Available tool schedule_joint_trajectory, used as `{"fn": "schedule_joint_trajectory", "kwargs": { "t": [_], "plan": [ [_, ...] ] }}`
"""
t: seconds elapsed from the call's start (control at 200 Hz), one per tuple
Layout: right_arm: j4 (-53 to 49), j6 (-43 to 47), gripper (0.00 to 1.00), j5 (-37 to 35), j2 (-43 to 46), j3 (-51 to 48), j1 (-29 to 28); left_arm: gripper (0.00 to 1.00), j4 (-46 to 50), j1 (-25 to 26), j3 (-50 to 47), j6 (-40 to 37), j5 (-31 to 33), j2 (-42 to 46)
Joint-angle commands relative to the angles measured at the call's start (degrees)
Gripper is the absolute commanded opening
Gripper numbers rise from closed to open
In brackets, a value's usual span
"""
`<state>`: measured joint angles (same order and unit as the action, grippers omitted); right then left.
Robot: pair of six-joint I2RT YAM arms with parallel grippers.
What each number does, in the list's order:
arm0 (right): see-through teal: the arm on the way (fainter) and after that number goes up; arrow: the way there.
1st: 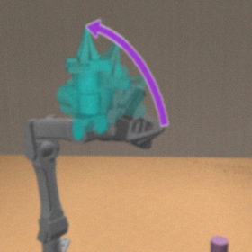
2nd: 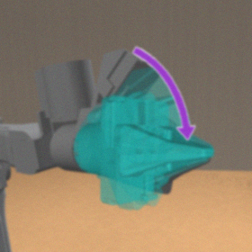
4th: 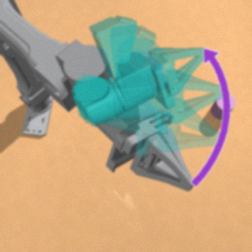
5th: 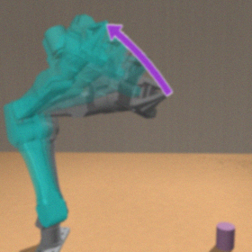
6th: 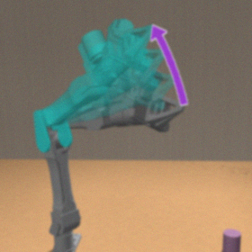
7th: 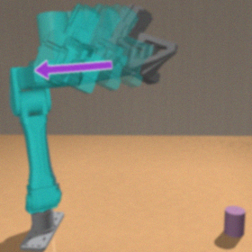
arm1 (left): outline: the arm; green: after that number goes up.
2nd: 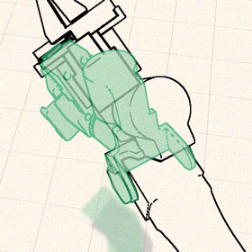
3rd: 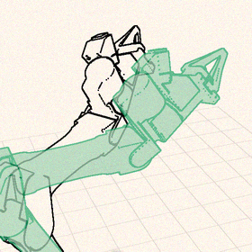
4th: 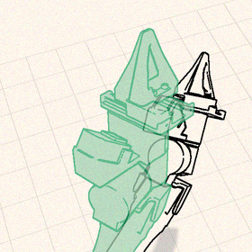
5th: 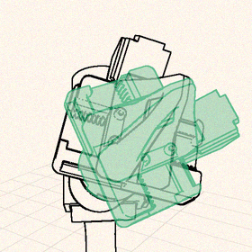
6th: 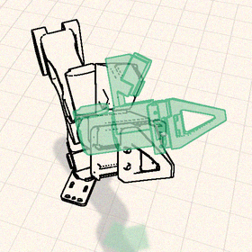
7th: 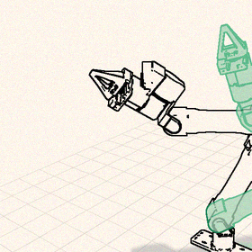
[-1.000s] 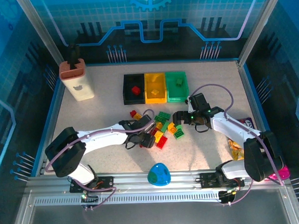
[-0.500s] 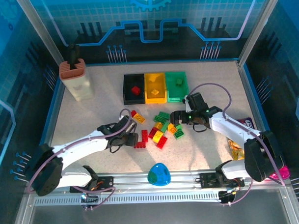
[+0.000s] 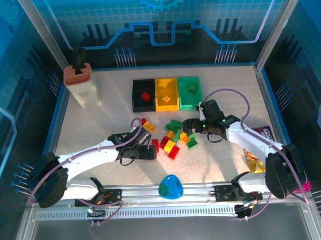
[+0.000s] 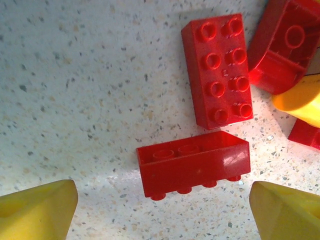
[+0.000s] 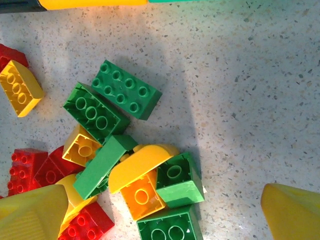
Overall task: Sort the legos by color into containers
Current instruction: Pick up the lego from the middle-left of the table.
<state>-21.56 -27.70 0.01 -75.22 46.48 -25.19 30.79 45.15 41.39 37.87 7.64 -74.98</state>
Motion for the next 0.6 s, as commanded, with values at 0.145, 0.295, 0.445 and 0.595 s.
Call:
{"fn": "schedule_joint_trajectory", "kwargs": {
  "t": [0.145, 0.295, 0.445, 0.595],
  "plan": [
    [-0.5, -0.8, 1.0, -2.7, 1.7, -0.8, -0.7, 0.9, 2.1, 2.2, 5.9, 8.3, -0.4, -7.2],
    [-0.4, -0.8, 1.0, -3.0, 1.2, -1.2, -0.7, 0.89, 3.4, 3.9, 8.9, 9.4, 0.6, -12.1],
    [0.0, -0.6, 1.0, -3.3, 1.1, -1.8, -0.6, 0.87, 4.3, 4.2, 9.6, 10.0, 1.8, -14.3],
    [0.6, -0.5, 1.0, -2.9, 0.6, -2.1, -0.1, 0.84, 5.7, 4.4, 10.9, 9.8, 3.1, -16.4]
  ]
}}
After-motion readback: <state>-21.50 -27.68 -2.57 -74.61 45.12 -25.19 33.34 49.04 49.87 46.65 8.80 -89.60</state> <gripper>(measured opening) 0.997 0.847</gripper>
